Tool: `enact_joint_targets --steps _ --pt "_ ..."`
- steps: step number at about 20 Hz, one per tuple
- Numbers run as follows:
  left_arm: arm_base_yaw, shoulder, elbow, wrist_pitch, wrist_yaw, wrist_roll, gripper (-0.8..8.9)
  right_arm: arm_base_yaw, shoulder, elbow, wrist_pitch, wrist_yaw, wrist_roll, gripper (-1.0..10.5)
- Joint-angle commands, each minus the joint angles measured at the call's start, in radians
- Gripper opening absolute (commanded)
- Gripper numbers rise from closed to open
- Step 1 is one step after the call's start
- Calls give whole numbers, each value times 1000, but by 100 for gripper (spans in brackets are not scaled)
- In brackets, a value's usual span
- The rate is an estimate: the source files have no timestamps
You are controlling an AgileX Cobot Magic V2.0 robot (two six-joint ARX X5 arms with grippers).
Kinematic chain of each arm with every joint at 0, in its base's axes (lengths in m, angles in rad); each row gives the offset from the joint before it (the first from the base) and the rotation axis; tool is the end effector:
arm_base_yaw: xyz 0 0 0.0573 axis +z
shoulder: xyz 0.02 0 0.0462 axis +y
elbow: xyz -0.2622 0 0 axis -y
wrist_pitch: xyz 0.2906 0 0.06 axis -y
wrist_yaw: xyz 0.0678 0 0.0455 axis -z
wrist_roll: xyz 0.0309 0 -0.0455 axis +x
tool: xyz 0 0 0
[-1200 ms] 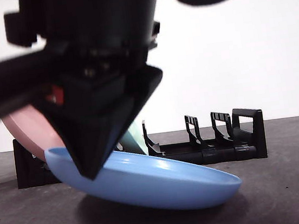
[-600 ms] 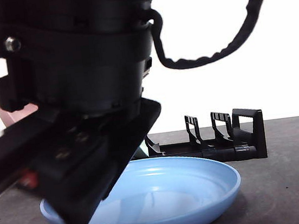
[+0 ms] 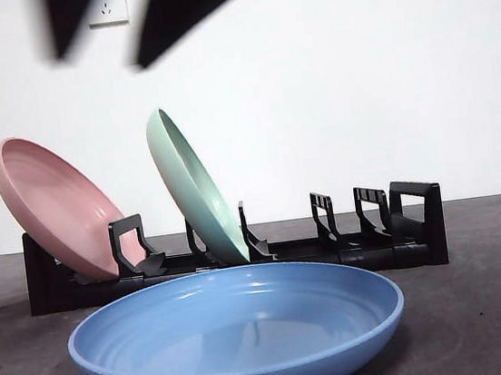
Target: Place the plate
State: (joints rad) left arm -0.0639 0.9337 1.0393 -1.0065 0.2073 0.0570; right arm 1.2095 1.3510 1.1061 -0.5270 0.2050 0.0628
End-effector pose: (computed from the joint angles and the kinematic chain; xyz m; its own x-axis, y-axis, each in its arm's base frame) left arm 0.2067 -0.0196 0.3277 0.5932 -0.2442 -0.7671 0.2343 0.9640 -0.1257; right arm 0.1224 0.3061 0.2788 0.4384 0.5843 -0.6829 -0.8471 0.5225 -0.0967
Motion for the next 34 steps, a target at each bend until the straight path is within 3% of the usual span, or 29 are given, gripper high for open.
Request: enact_joint_targets --steps 1,5,8,11,13,16,22,25,31,34 --pt "-3 5 23 8 -1 2 345 -126 -40 -16 2 -8 -103 274" --pt "-3 5 23 56 -1 2 345 -438 -99 -114 59 -157 -198 273" --pt "-3 5 23 109 0 -6 345 -644 -120 -167 108 -207 -277 273" --pt "-3 7 33 181 -1 -93 336 -824 -119 -169 109 -274 -279 273" --pt "-3 28 71 196 -14 -103 275 -894 -119 -169 109 -306 -255 273" --pt "-7 133 217 143 -99 -109 269 -933 -119 -169 117 -338 -231 273" --pt "-71 499 652 -117 -111 -123 282 -928 -119 -169 122 -340 -227 273" --pt "-122 651 806 -218 -215 -122 282 -928 -119 -169 122 -340 -226 273" --pt "-196 833 920 -280 -424 -121 282 -928 -119 -169 122 -348 -204 273" --pt "-205 880 920 -278 -436 -122 281 -928 -119 -169 122 -348 -204 273"
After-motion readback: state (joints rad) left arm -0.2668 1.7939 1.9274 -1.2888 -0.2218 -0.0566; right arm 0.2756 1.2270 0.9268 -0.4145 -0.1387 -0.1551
